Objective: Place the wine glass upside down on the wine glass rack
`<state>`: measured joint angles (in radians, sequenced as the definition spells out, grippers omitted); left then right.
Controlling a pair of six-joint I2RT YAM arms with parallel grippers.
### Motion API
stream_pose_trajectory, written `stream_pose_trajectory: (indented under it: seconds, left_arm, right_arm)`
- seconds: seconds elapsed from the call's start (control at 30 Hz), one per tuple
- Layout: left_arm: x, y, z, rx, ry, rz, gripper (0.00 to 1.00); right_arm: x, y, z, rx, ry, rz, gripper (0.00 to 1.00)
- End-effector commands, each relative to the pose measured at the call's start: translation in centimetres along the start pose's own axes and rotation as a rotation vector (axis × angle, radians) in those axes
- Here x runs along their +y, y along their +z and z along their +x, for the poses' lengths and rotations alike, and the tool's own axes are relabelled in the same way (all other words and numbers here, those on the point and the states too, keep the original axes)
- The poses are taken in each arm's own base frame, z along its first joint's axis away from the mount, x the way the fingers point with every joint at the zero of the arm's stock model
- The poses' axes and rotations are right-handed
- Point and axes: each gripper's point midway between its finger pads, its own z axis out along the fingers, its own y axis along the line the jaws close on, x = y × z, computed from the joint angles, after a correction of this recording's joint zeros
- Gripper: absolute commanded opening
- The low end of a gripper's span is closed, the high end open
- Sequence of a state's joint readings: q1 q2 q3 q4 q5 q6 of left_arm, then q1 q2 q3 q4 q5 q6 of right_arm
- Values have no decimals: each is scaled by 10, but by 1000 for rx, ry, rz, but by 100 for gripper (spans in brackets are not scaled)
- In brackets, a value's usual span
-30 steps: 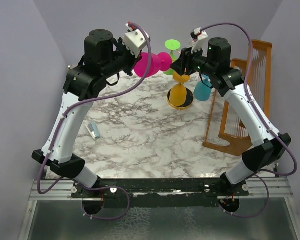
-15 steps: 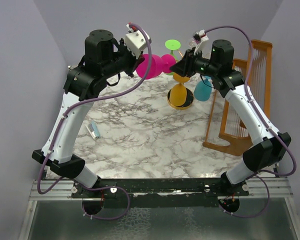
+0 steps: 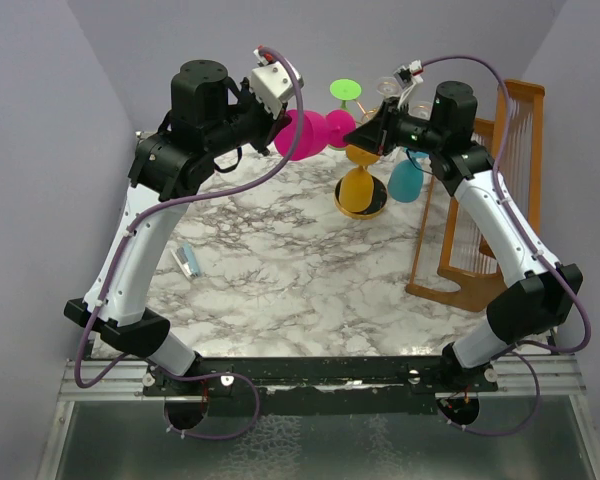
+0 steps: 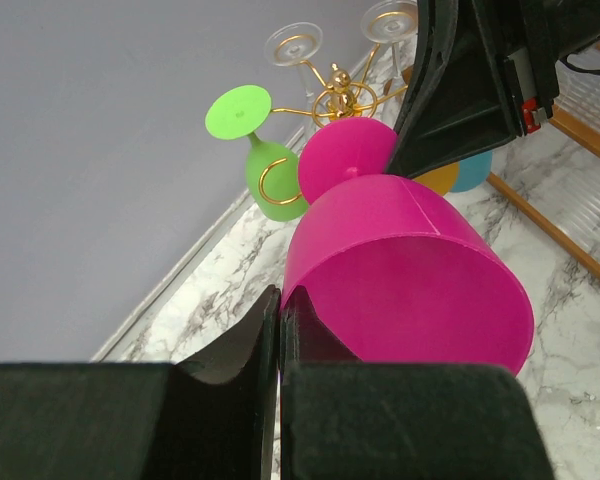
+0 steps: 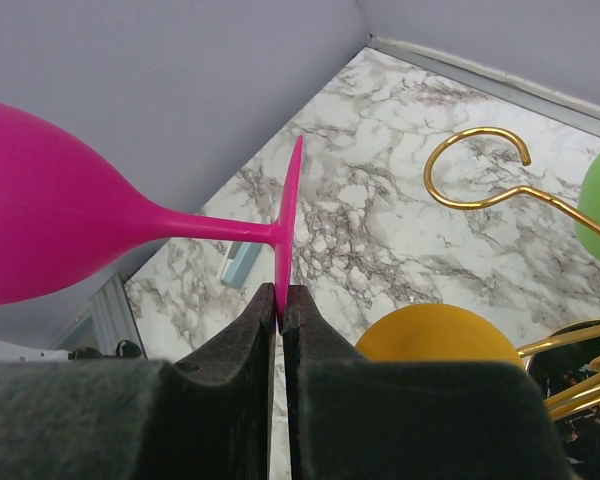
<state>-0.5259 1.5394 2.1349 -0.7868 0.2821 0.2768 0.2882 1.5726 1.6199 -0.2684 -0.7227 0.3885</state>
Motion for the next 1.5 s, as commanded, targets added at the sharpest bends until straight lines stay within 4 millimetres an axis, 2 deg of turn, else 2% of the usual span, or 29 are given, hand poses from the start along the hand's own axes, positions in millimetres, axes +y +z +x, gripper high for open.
stream_pose_trajectory:
  seconds: [0.0,0.13,0.2,0.27,0.37,0.5,0.63,0.83,0.93,1.2,1.47]
  left_arm:
    - [-8,-8,-14,-52,-10,30,0]
    - [-10,-7,-9,-41,-18,39,2]
    - [-10,-6,-7,-34,-19,42,13]
    - [-10,-7,-5,-27,-25,37,33]
    - [-6,-9,-2,-15,-28,15,52]
    - [2,-15,-1,-6,-17,-31,67]
    - [18,-25,-1,14,20,-124,76]
    - [55,-43,6,74,79,-337,84]
    - [68,-49,11,102,97,-409,87]
    - [87,-54,28,150,94,-500,96]
    - [101,-64,36,167,85,-550,98]
  right_arm:
    - [5,-10,-17,-52,-35,-23,1]
    - [1,-14,-22,-66,-73,-5,1]
    - [-5,-18,-25,-77,-109,30,1]
    - [-14,-21,-27,-86,-145,77,1]
    - [-24,-26,-31,-98,-190,130,1]
    - [-33,-27,-38,-107,-270,173,1]
    - [-41,-30,-50,-108,-393,215,1]
    - [-48,-29,-68,-104,-523,256,1]
    - [-44,-27,-77,-104,-579,251,1]
    - [-39,-20,-92,-88,-779,224,1]
    - [-34,-3,-98,-62,-914,175,1]
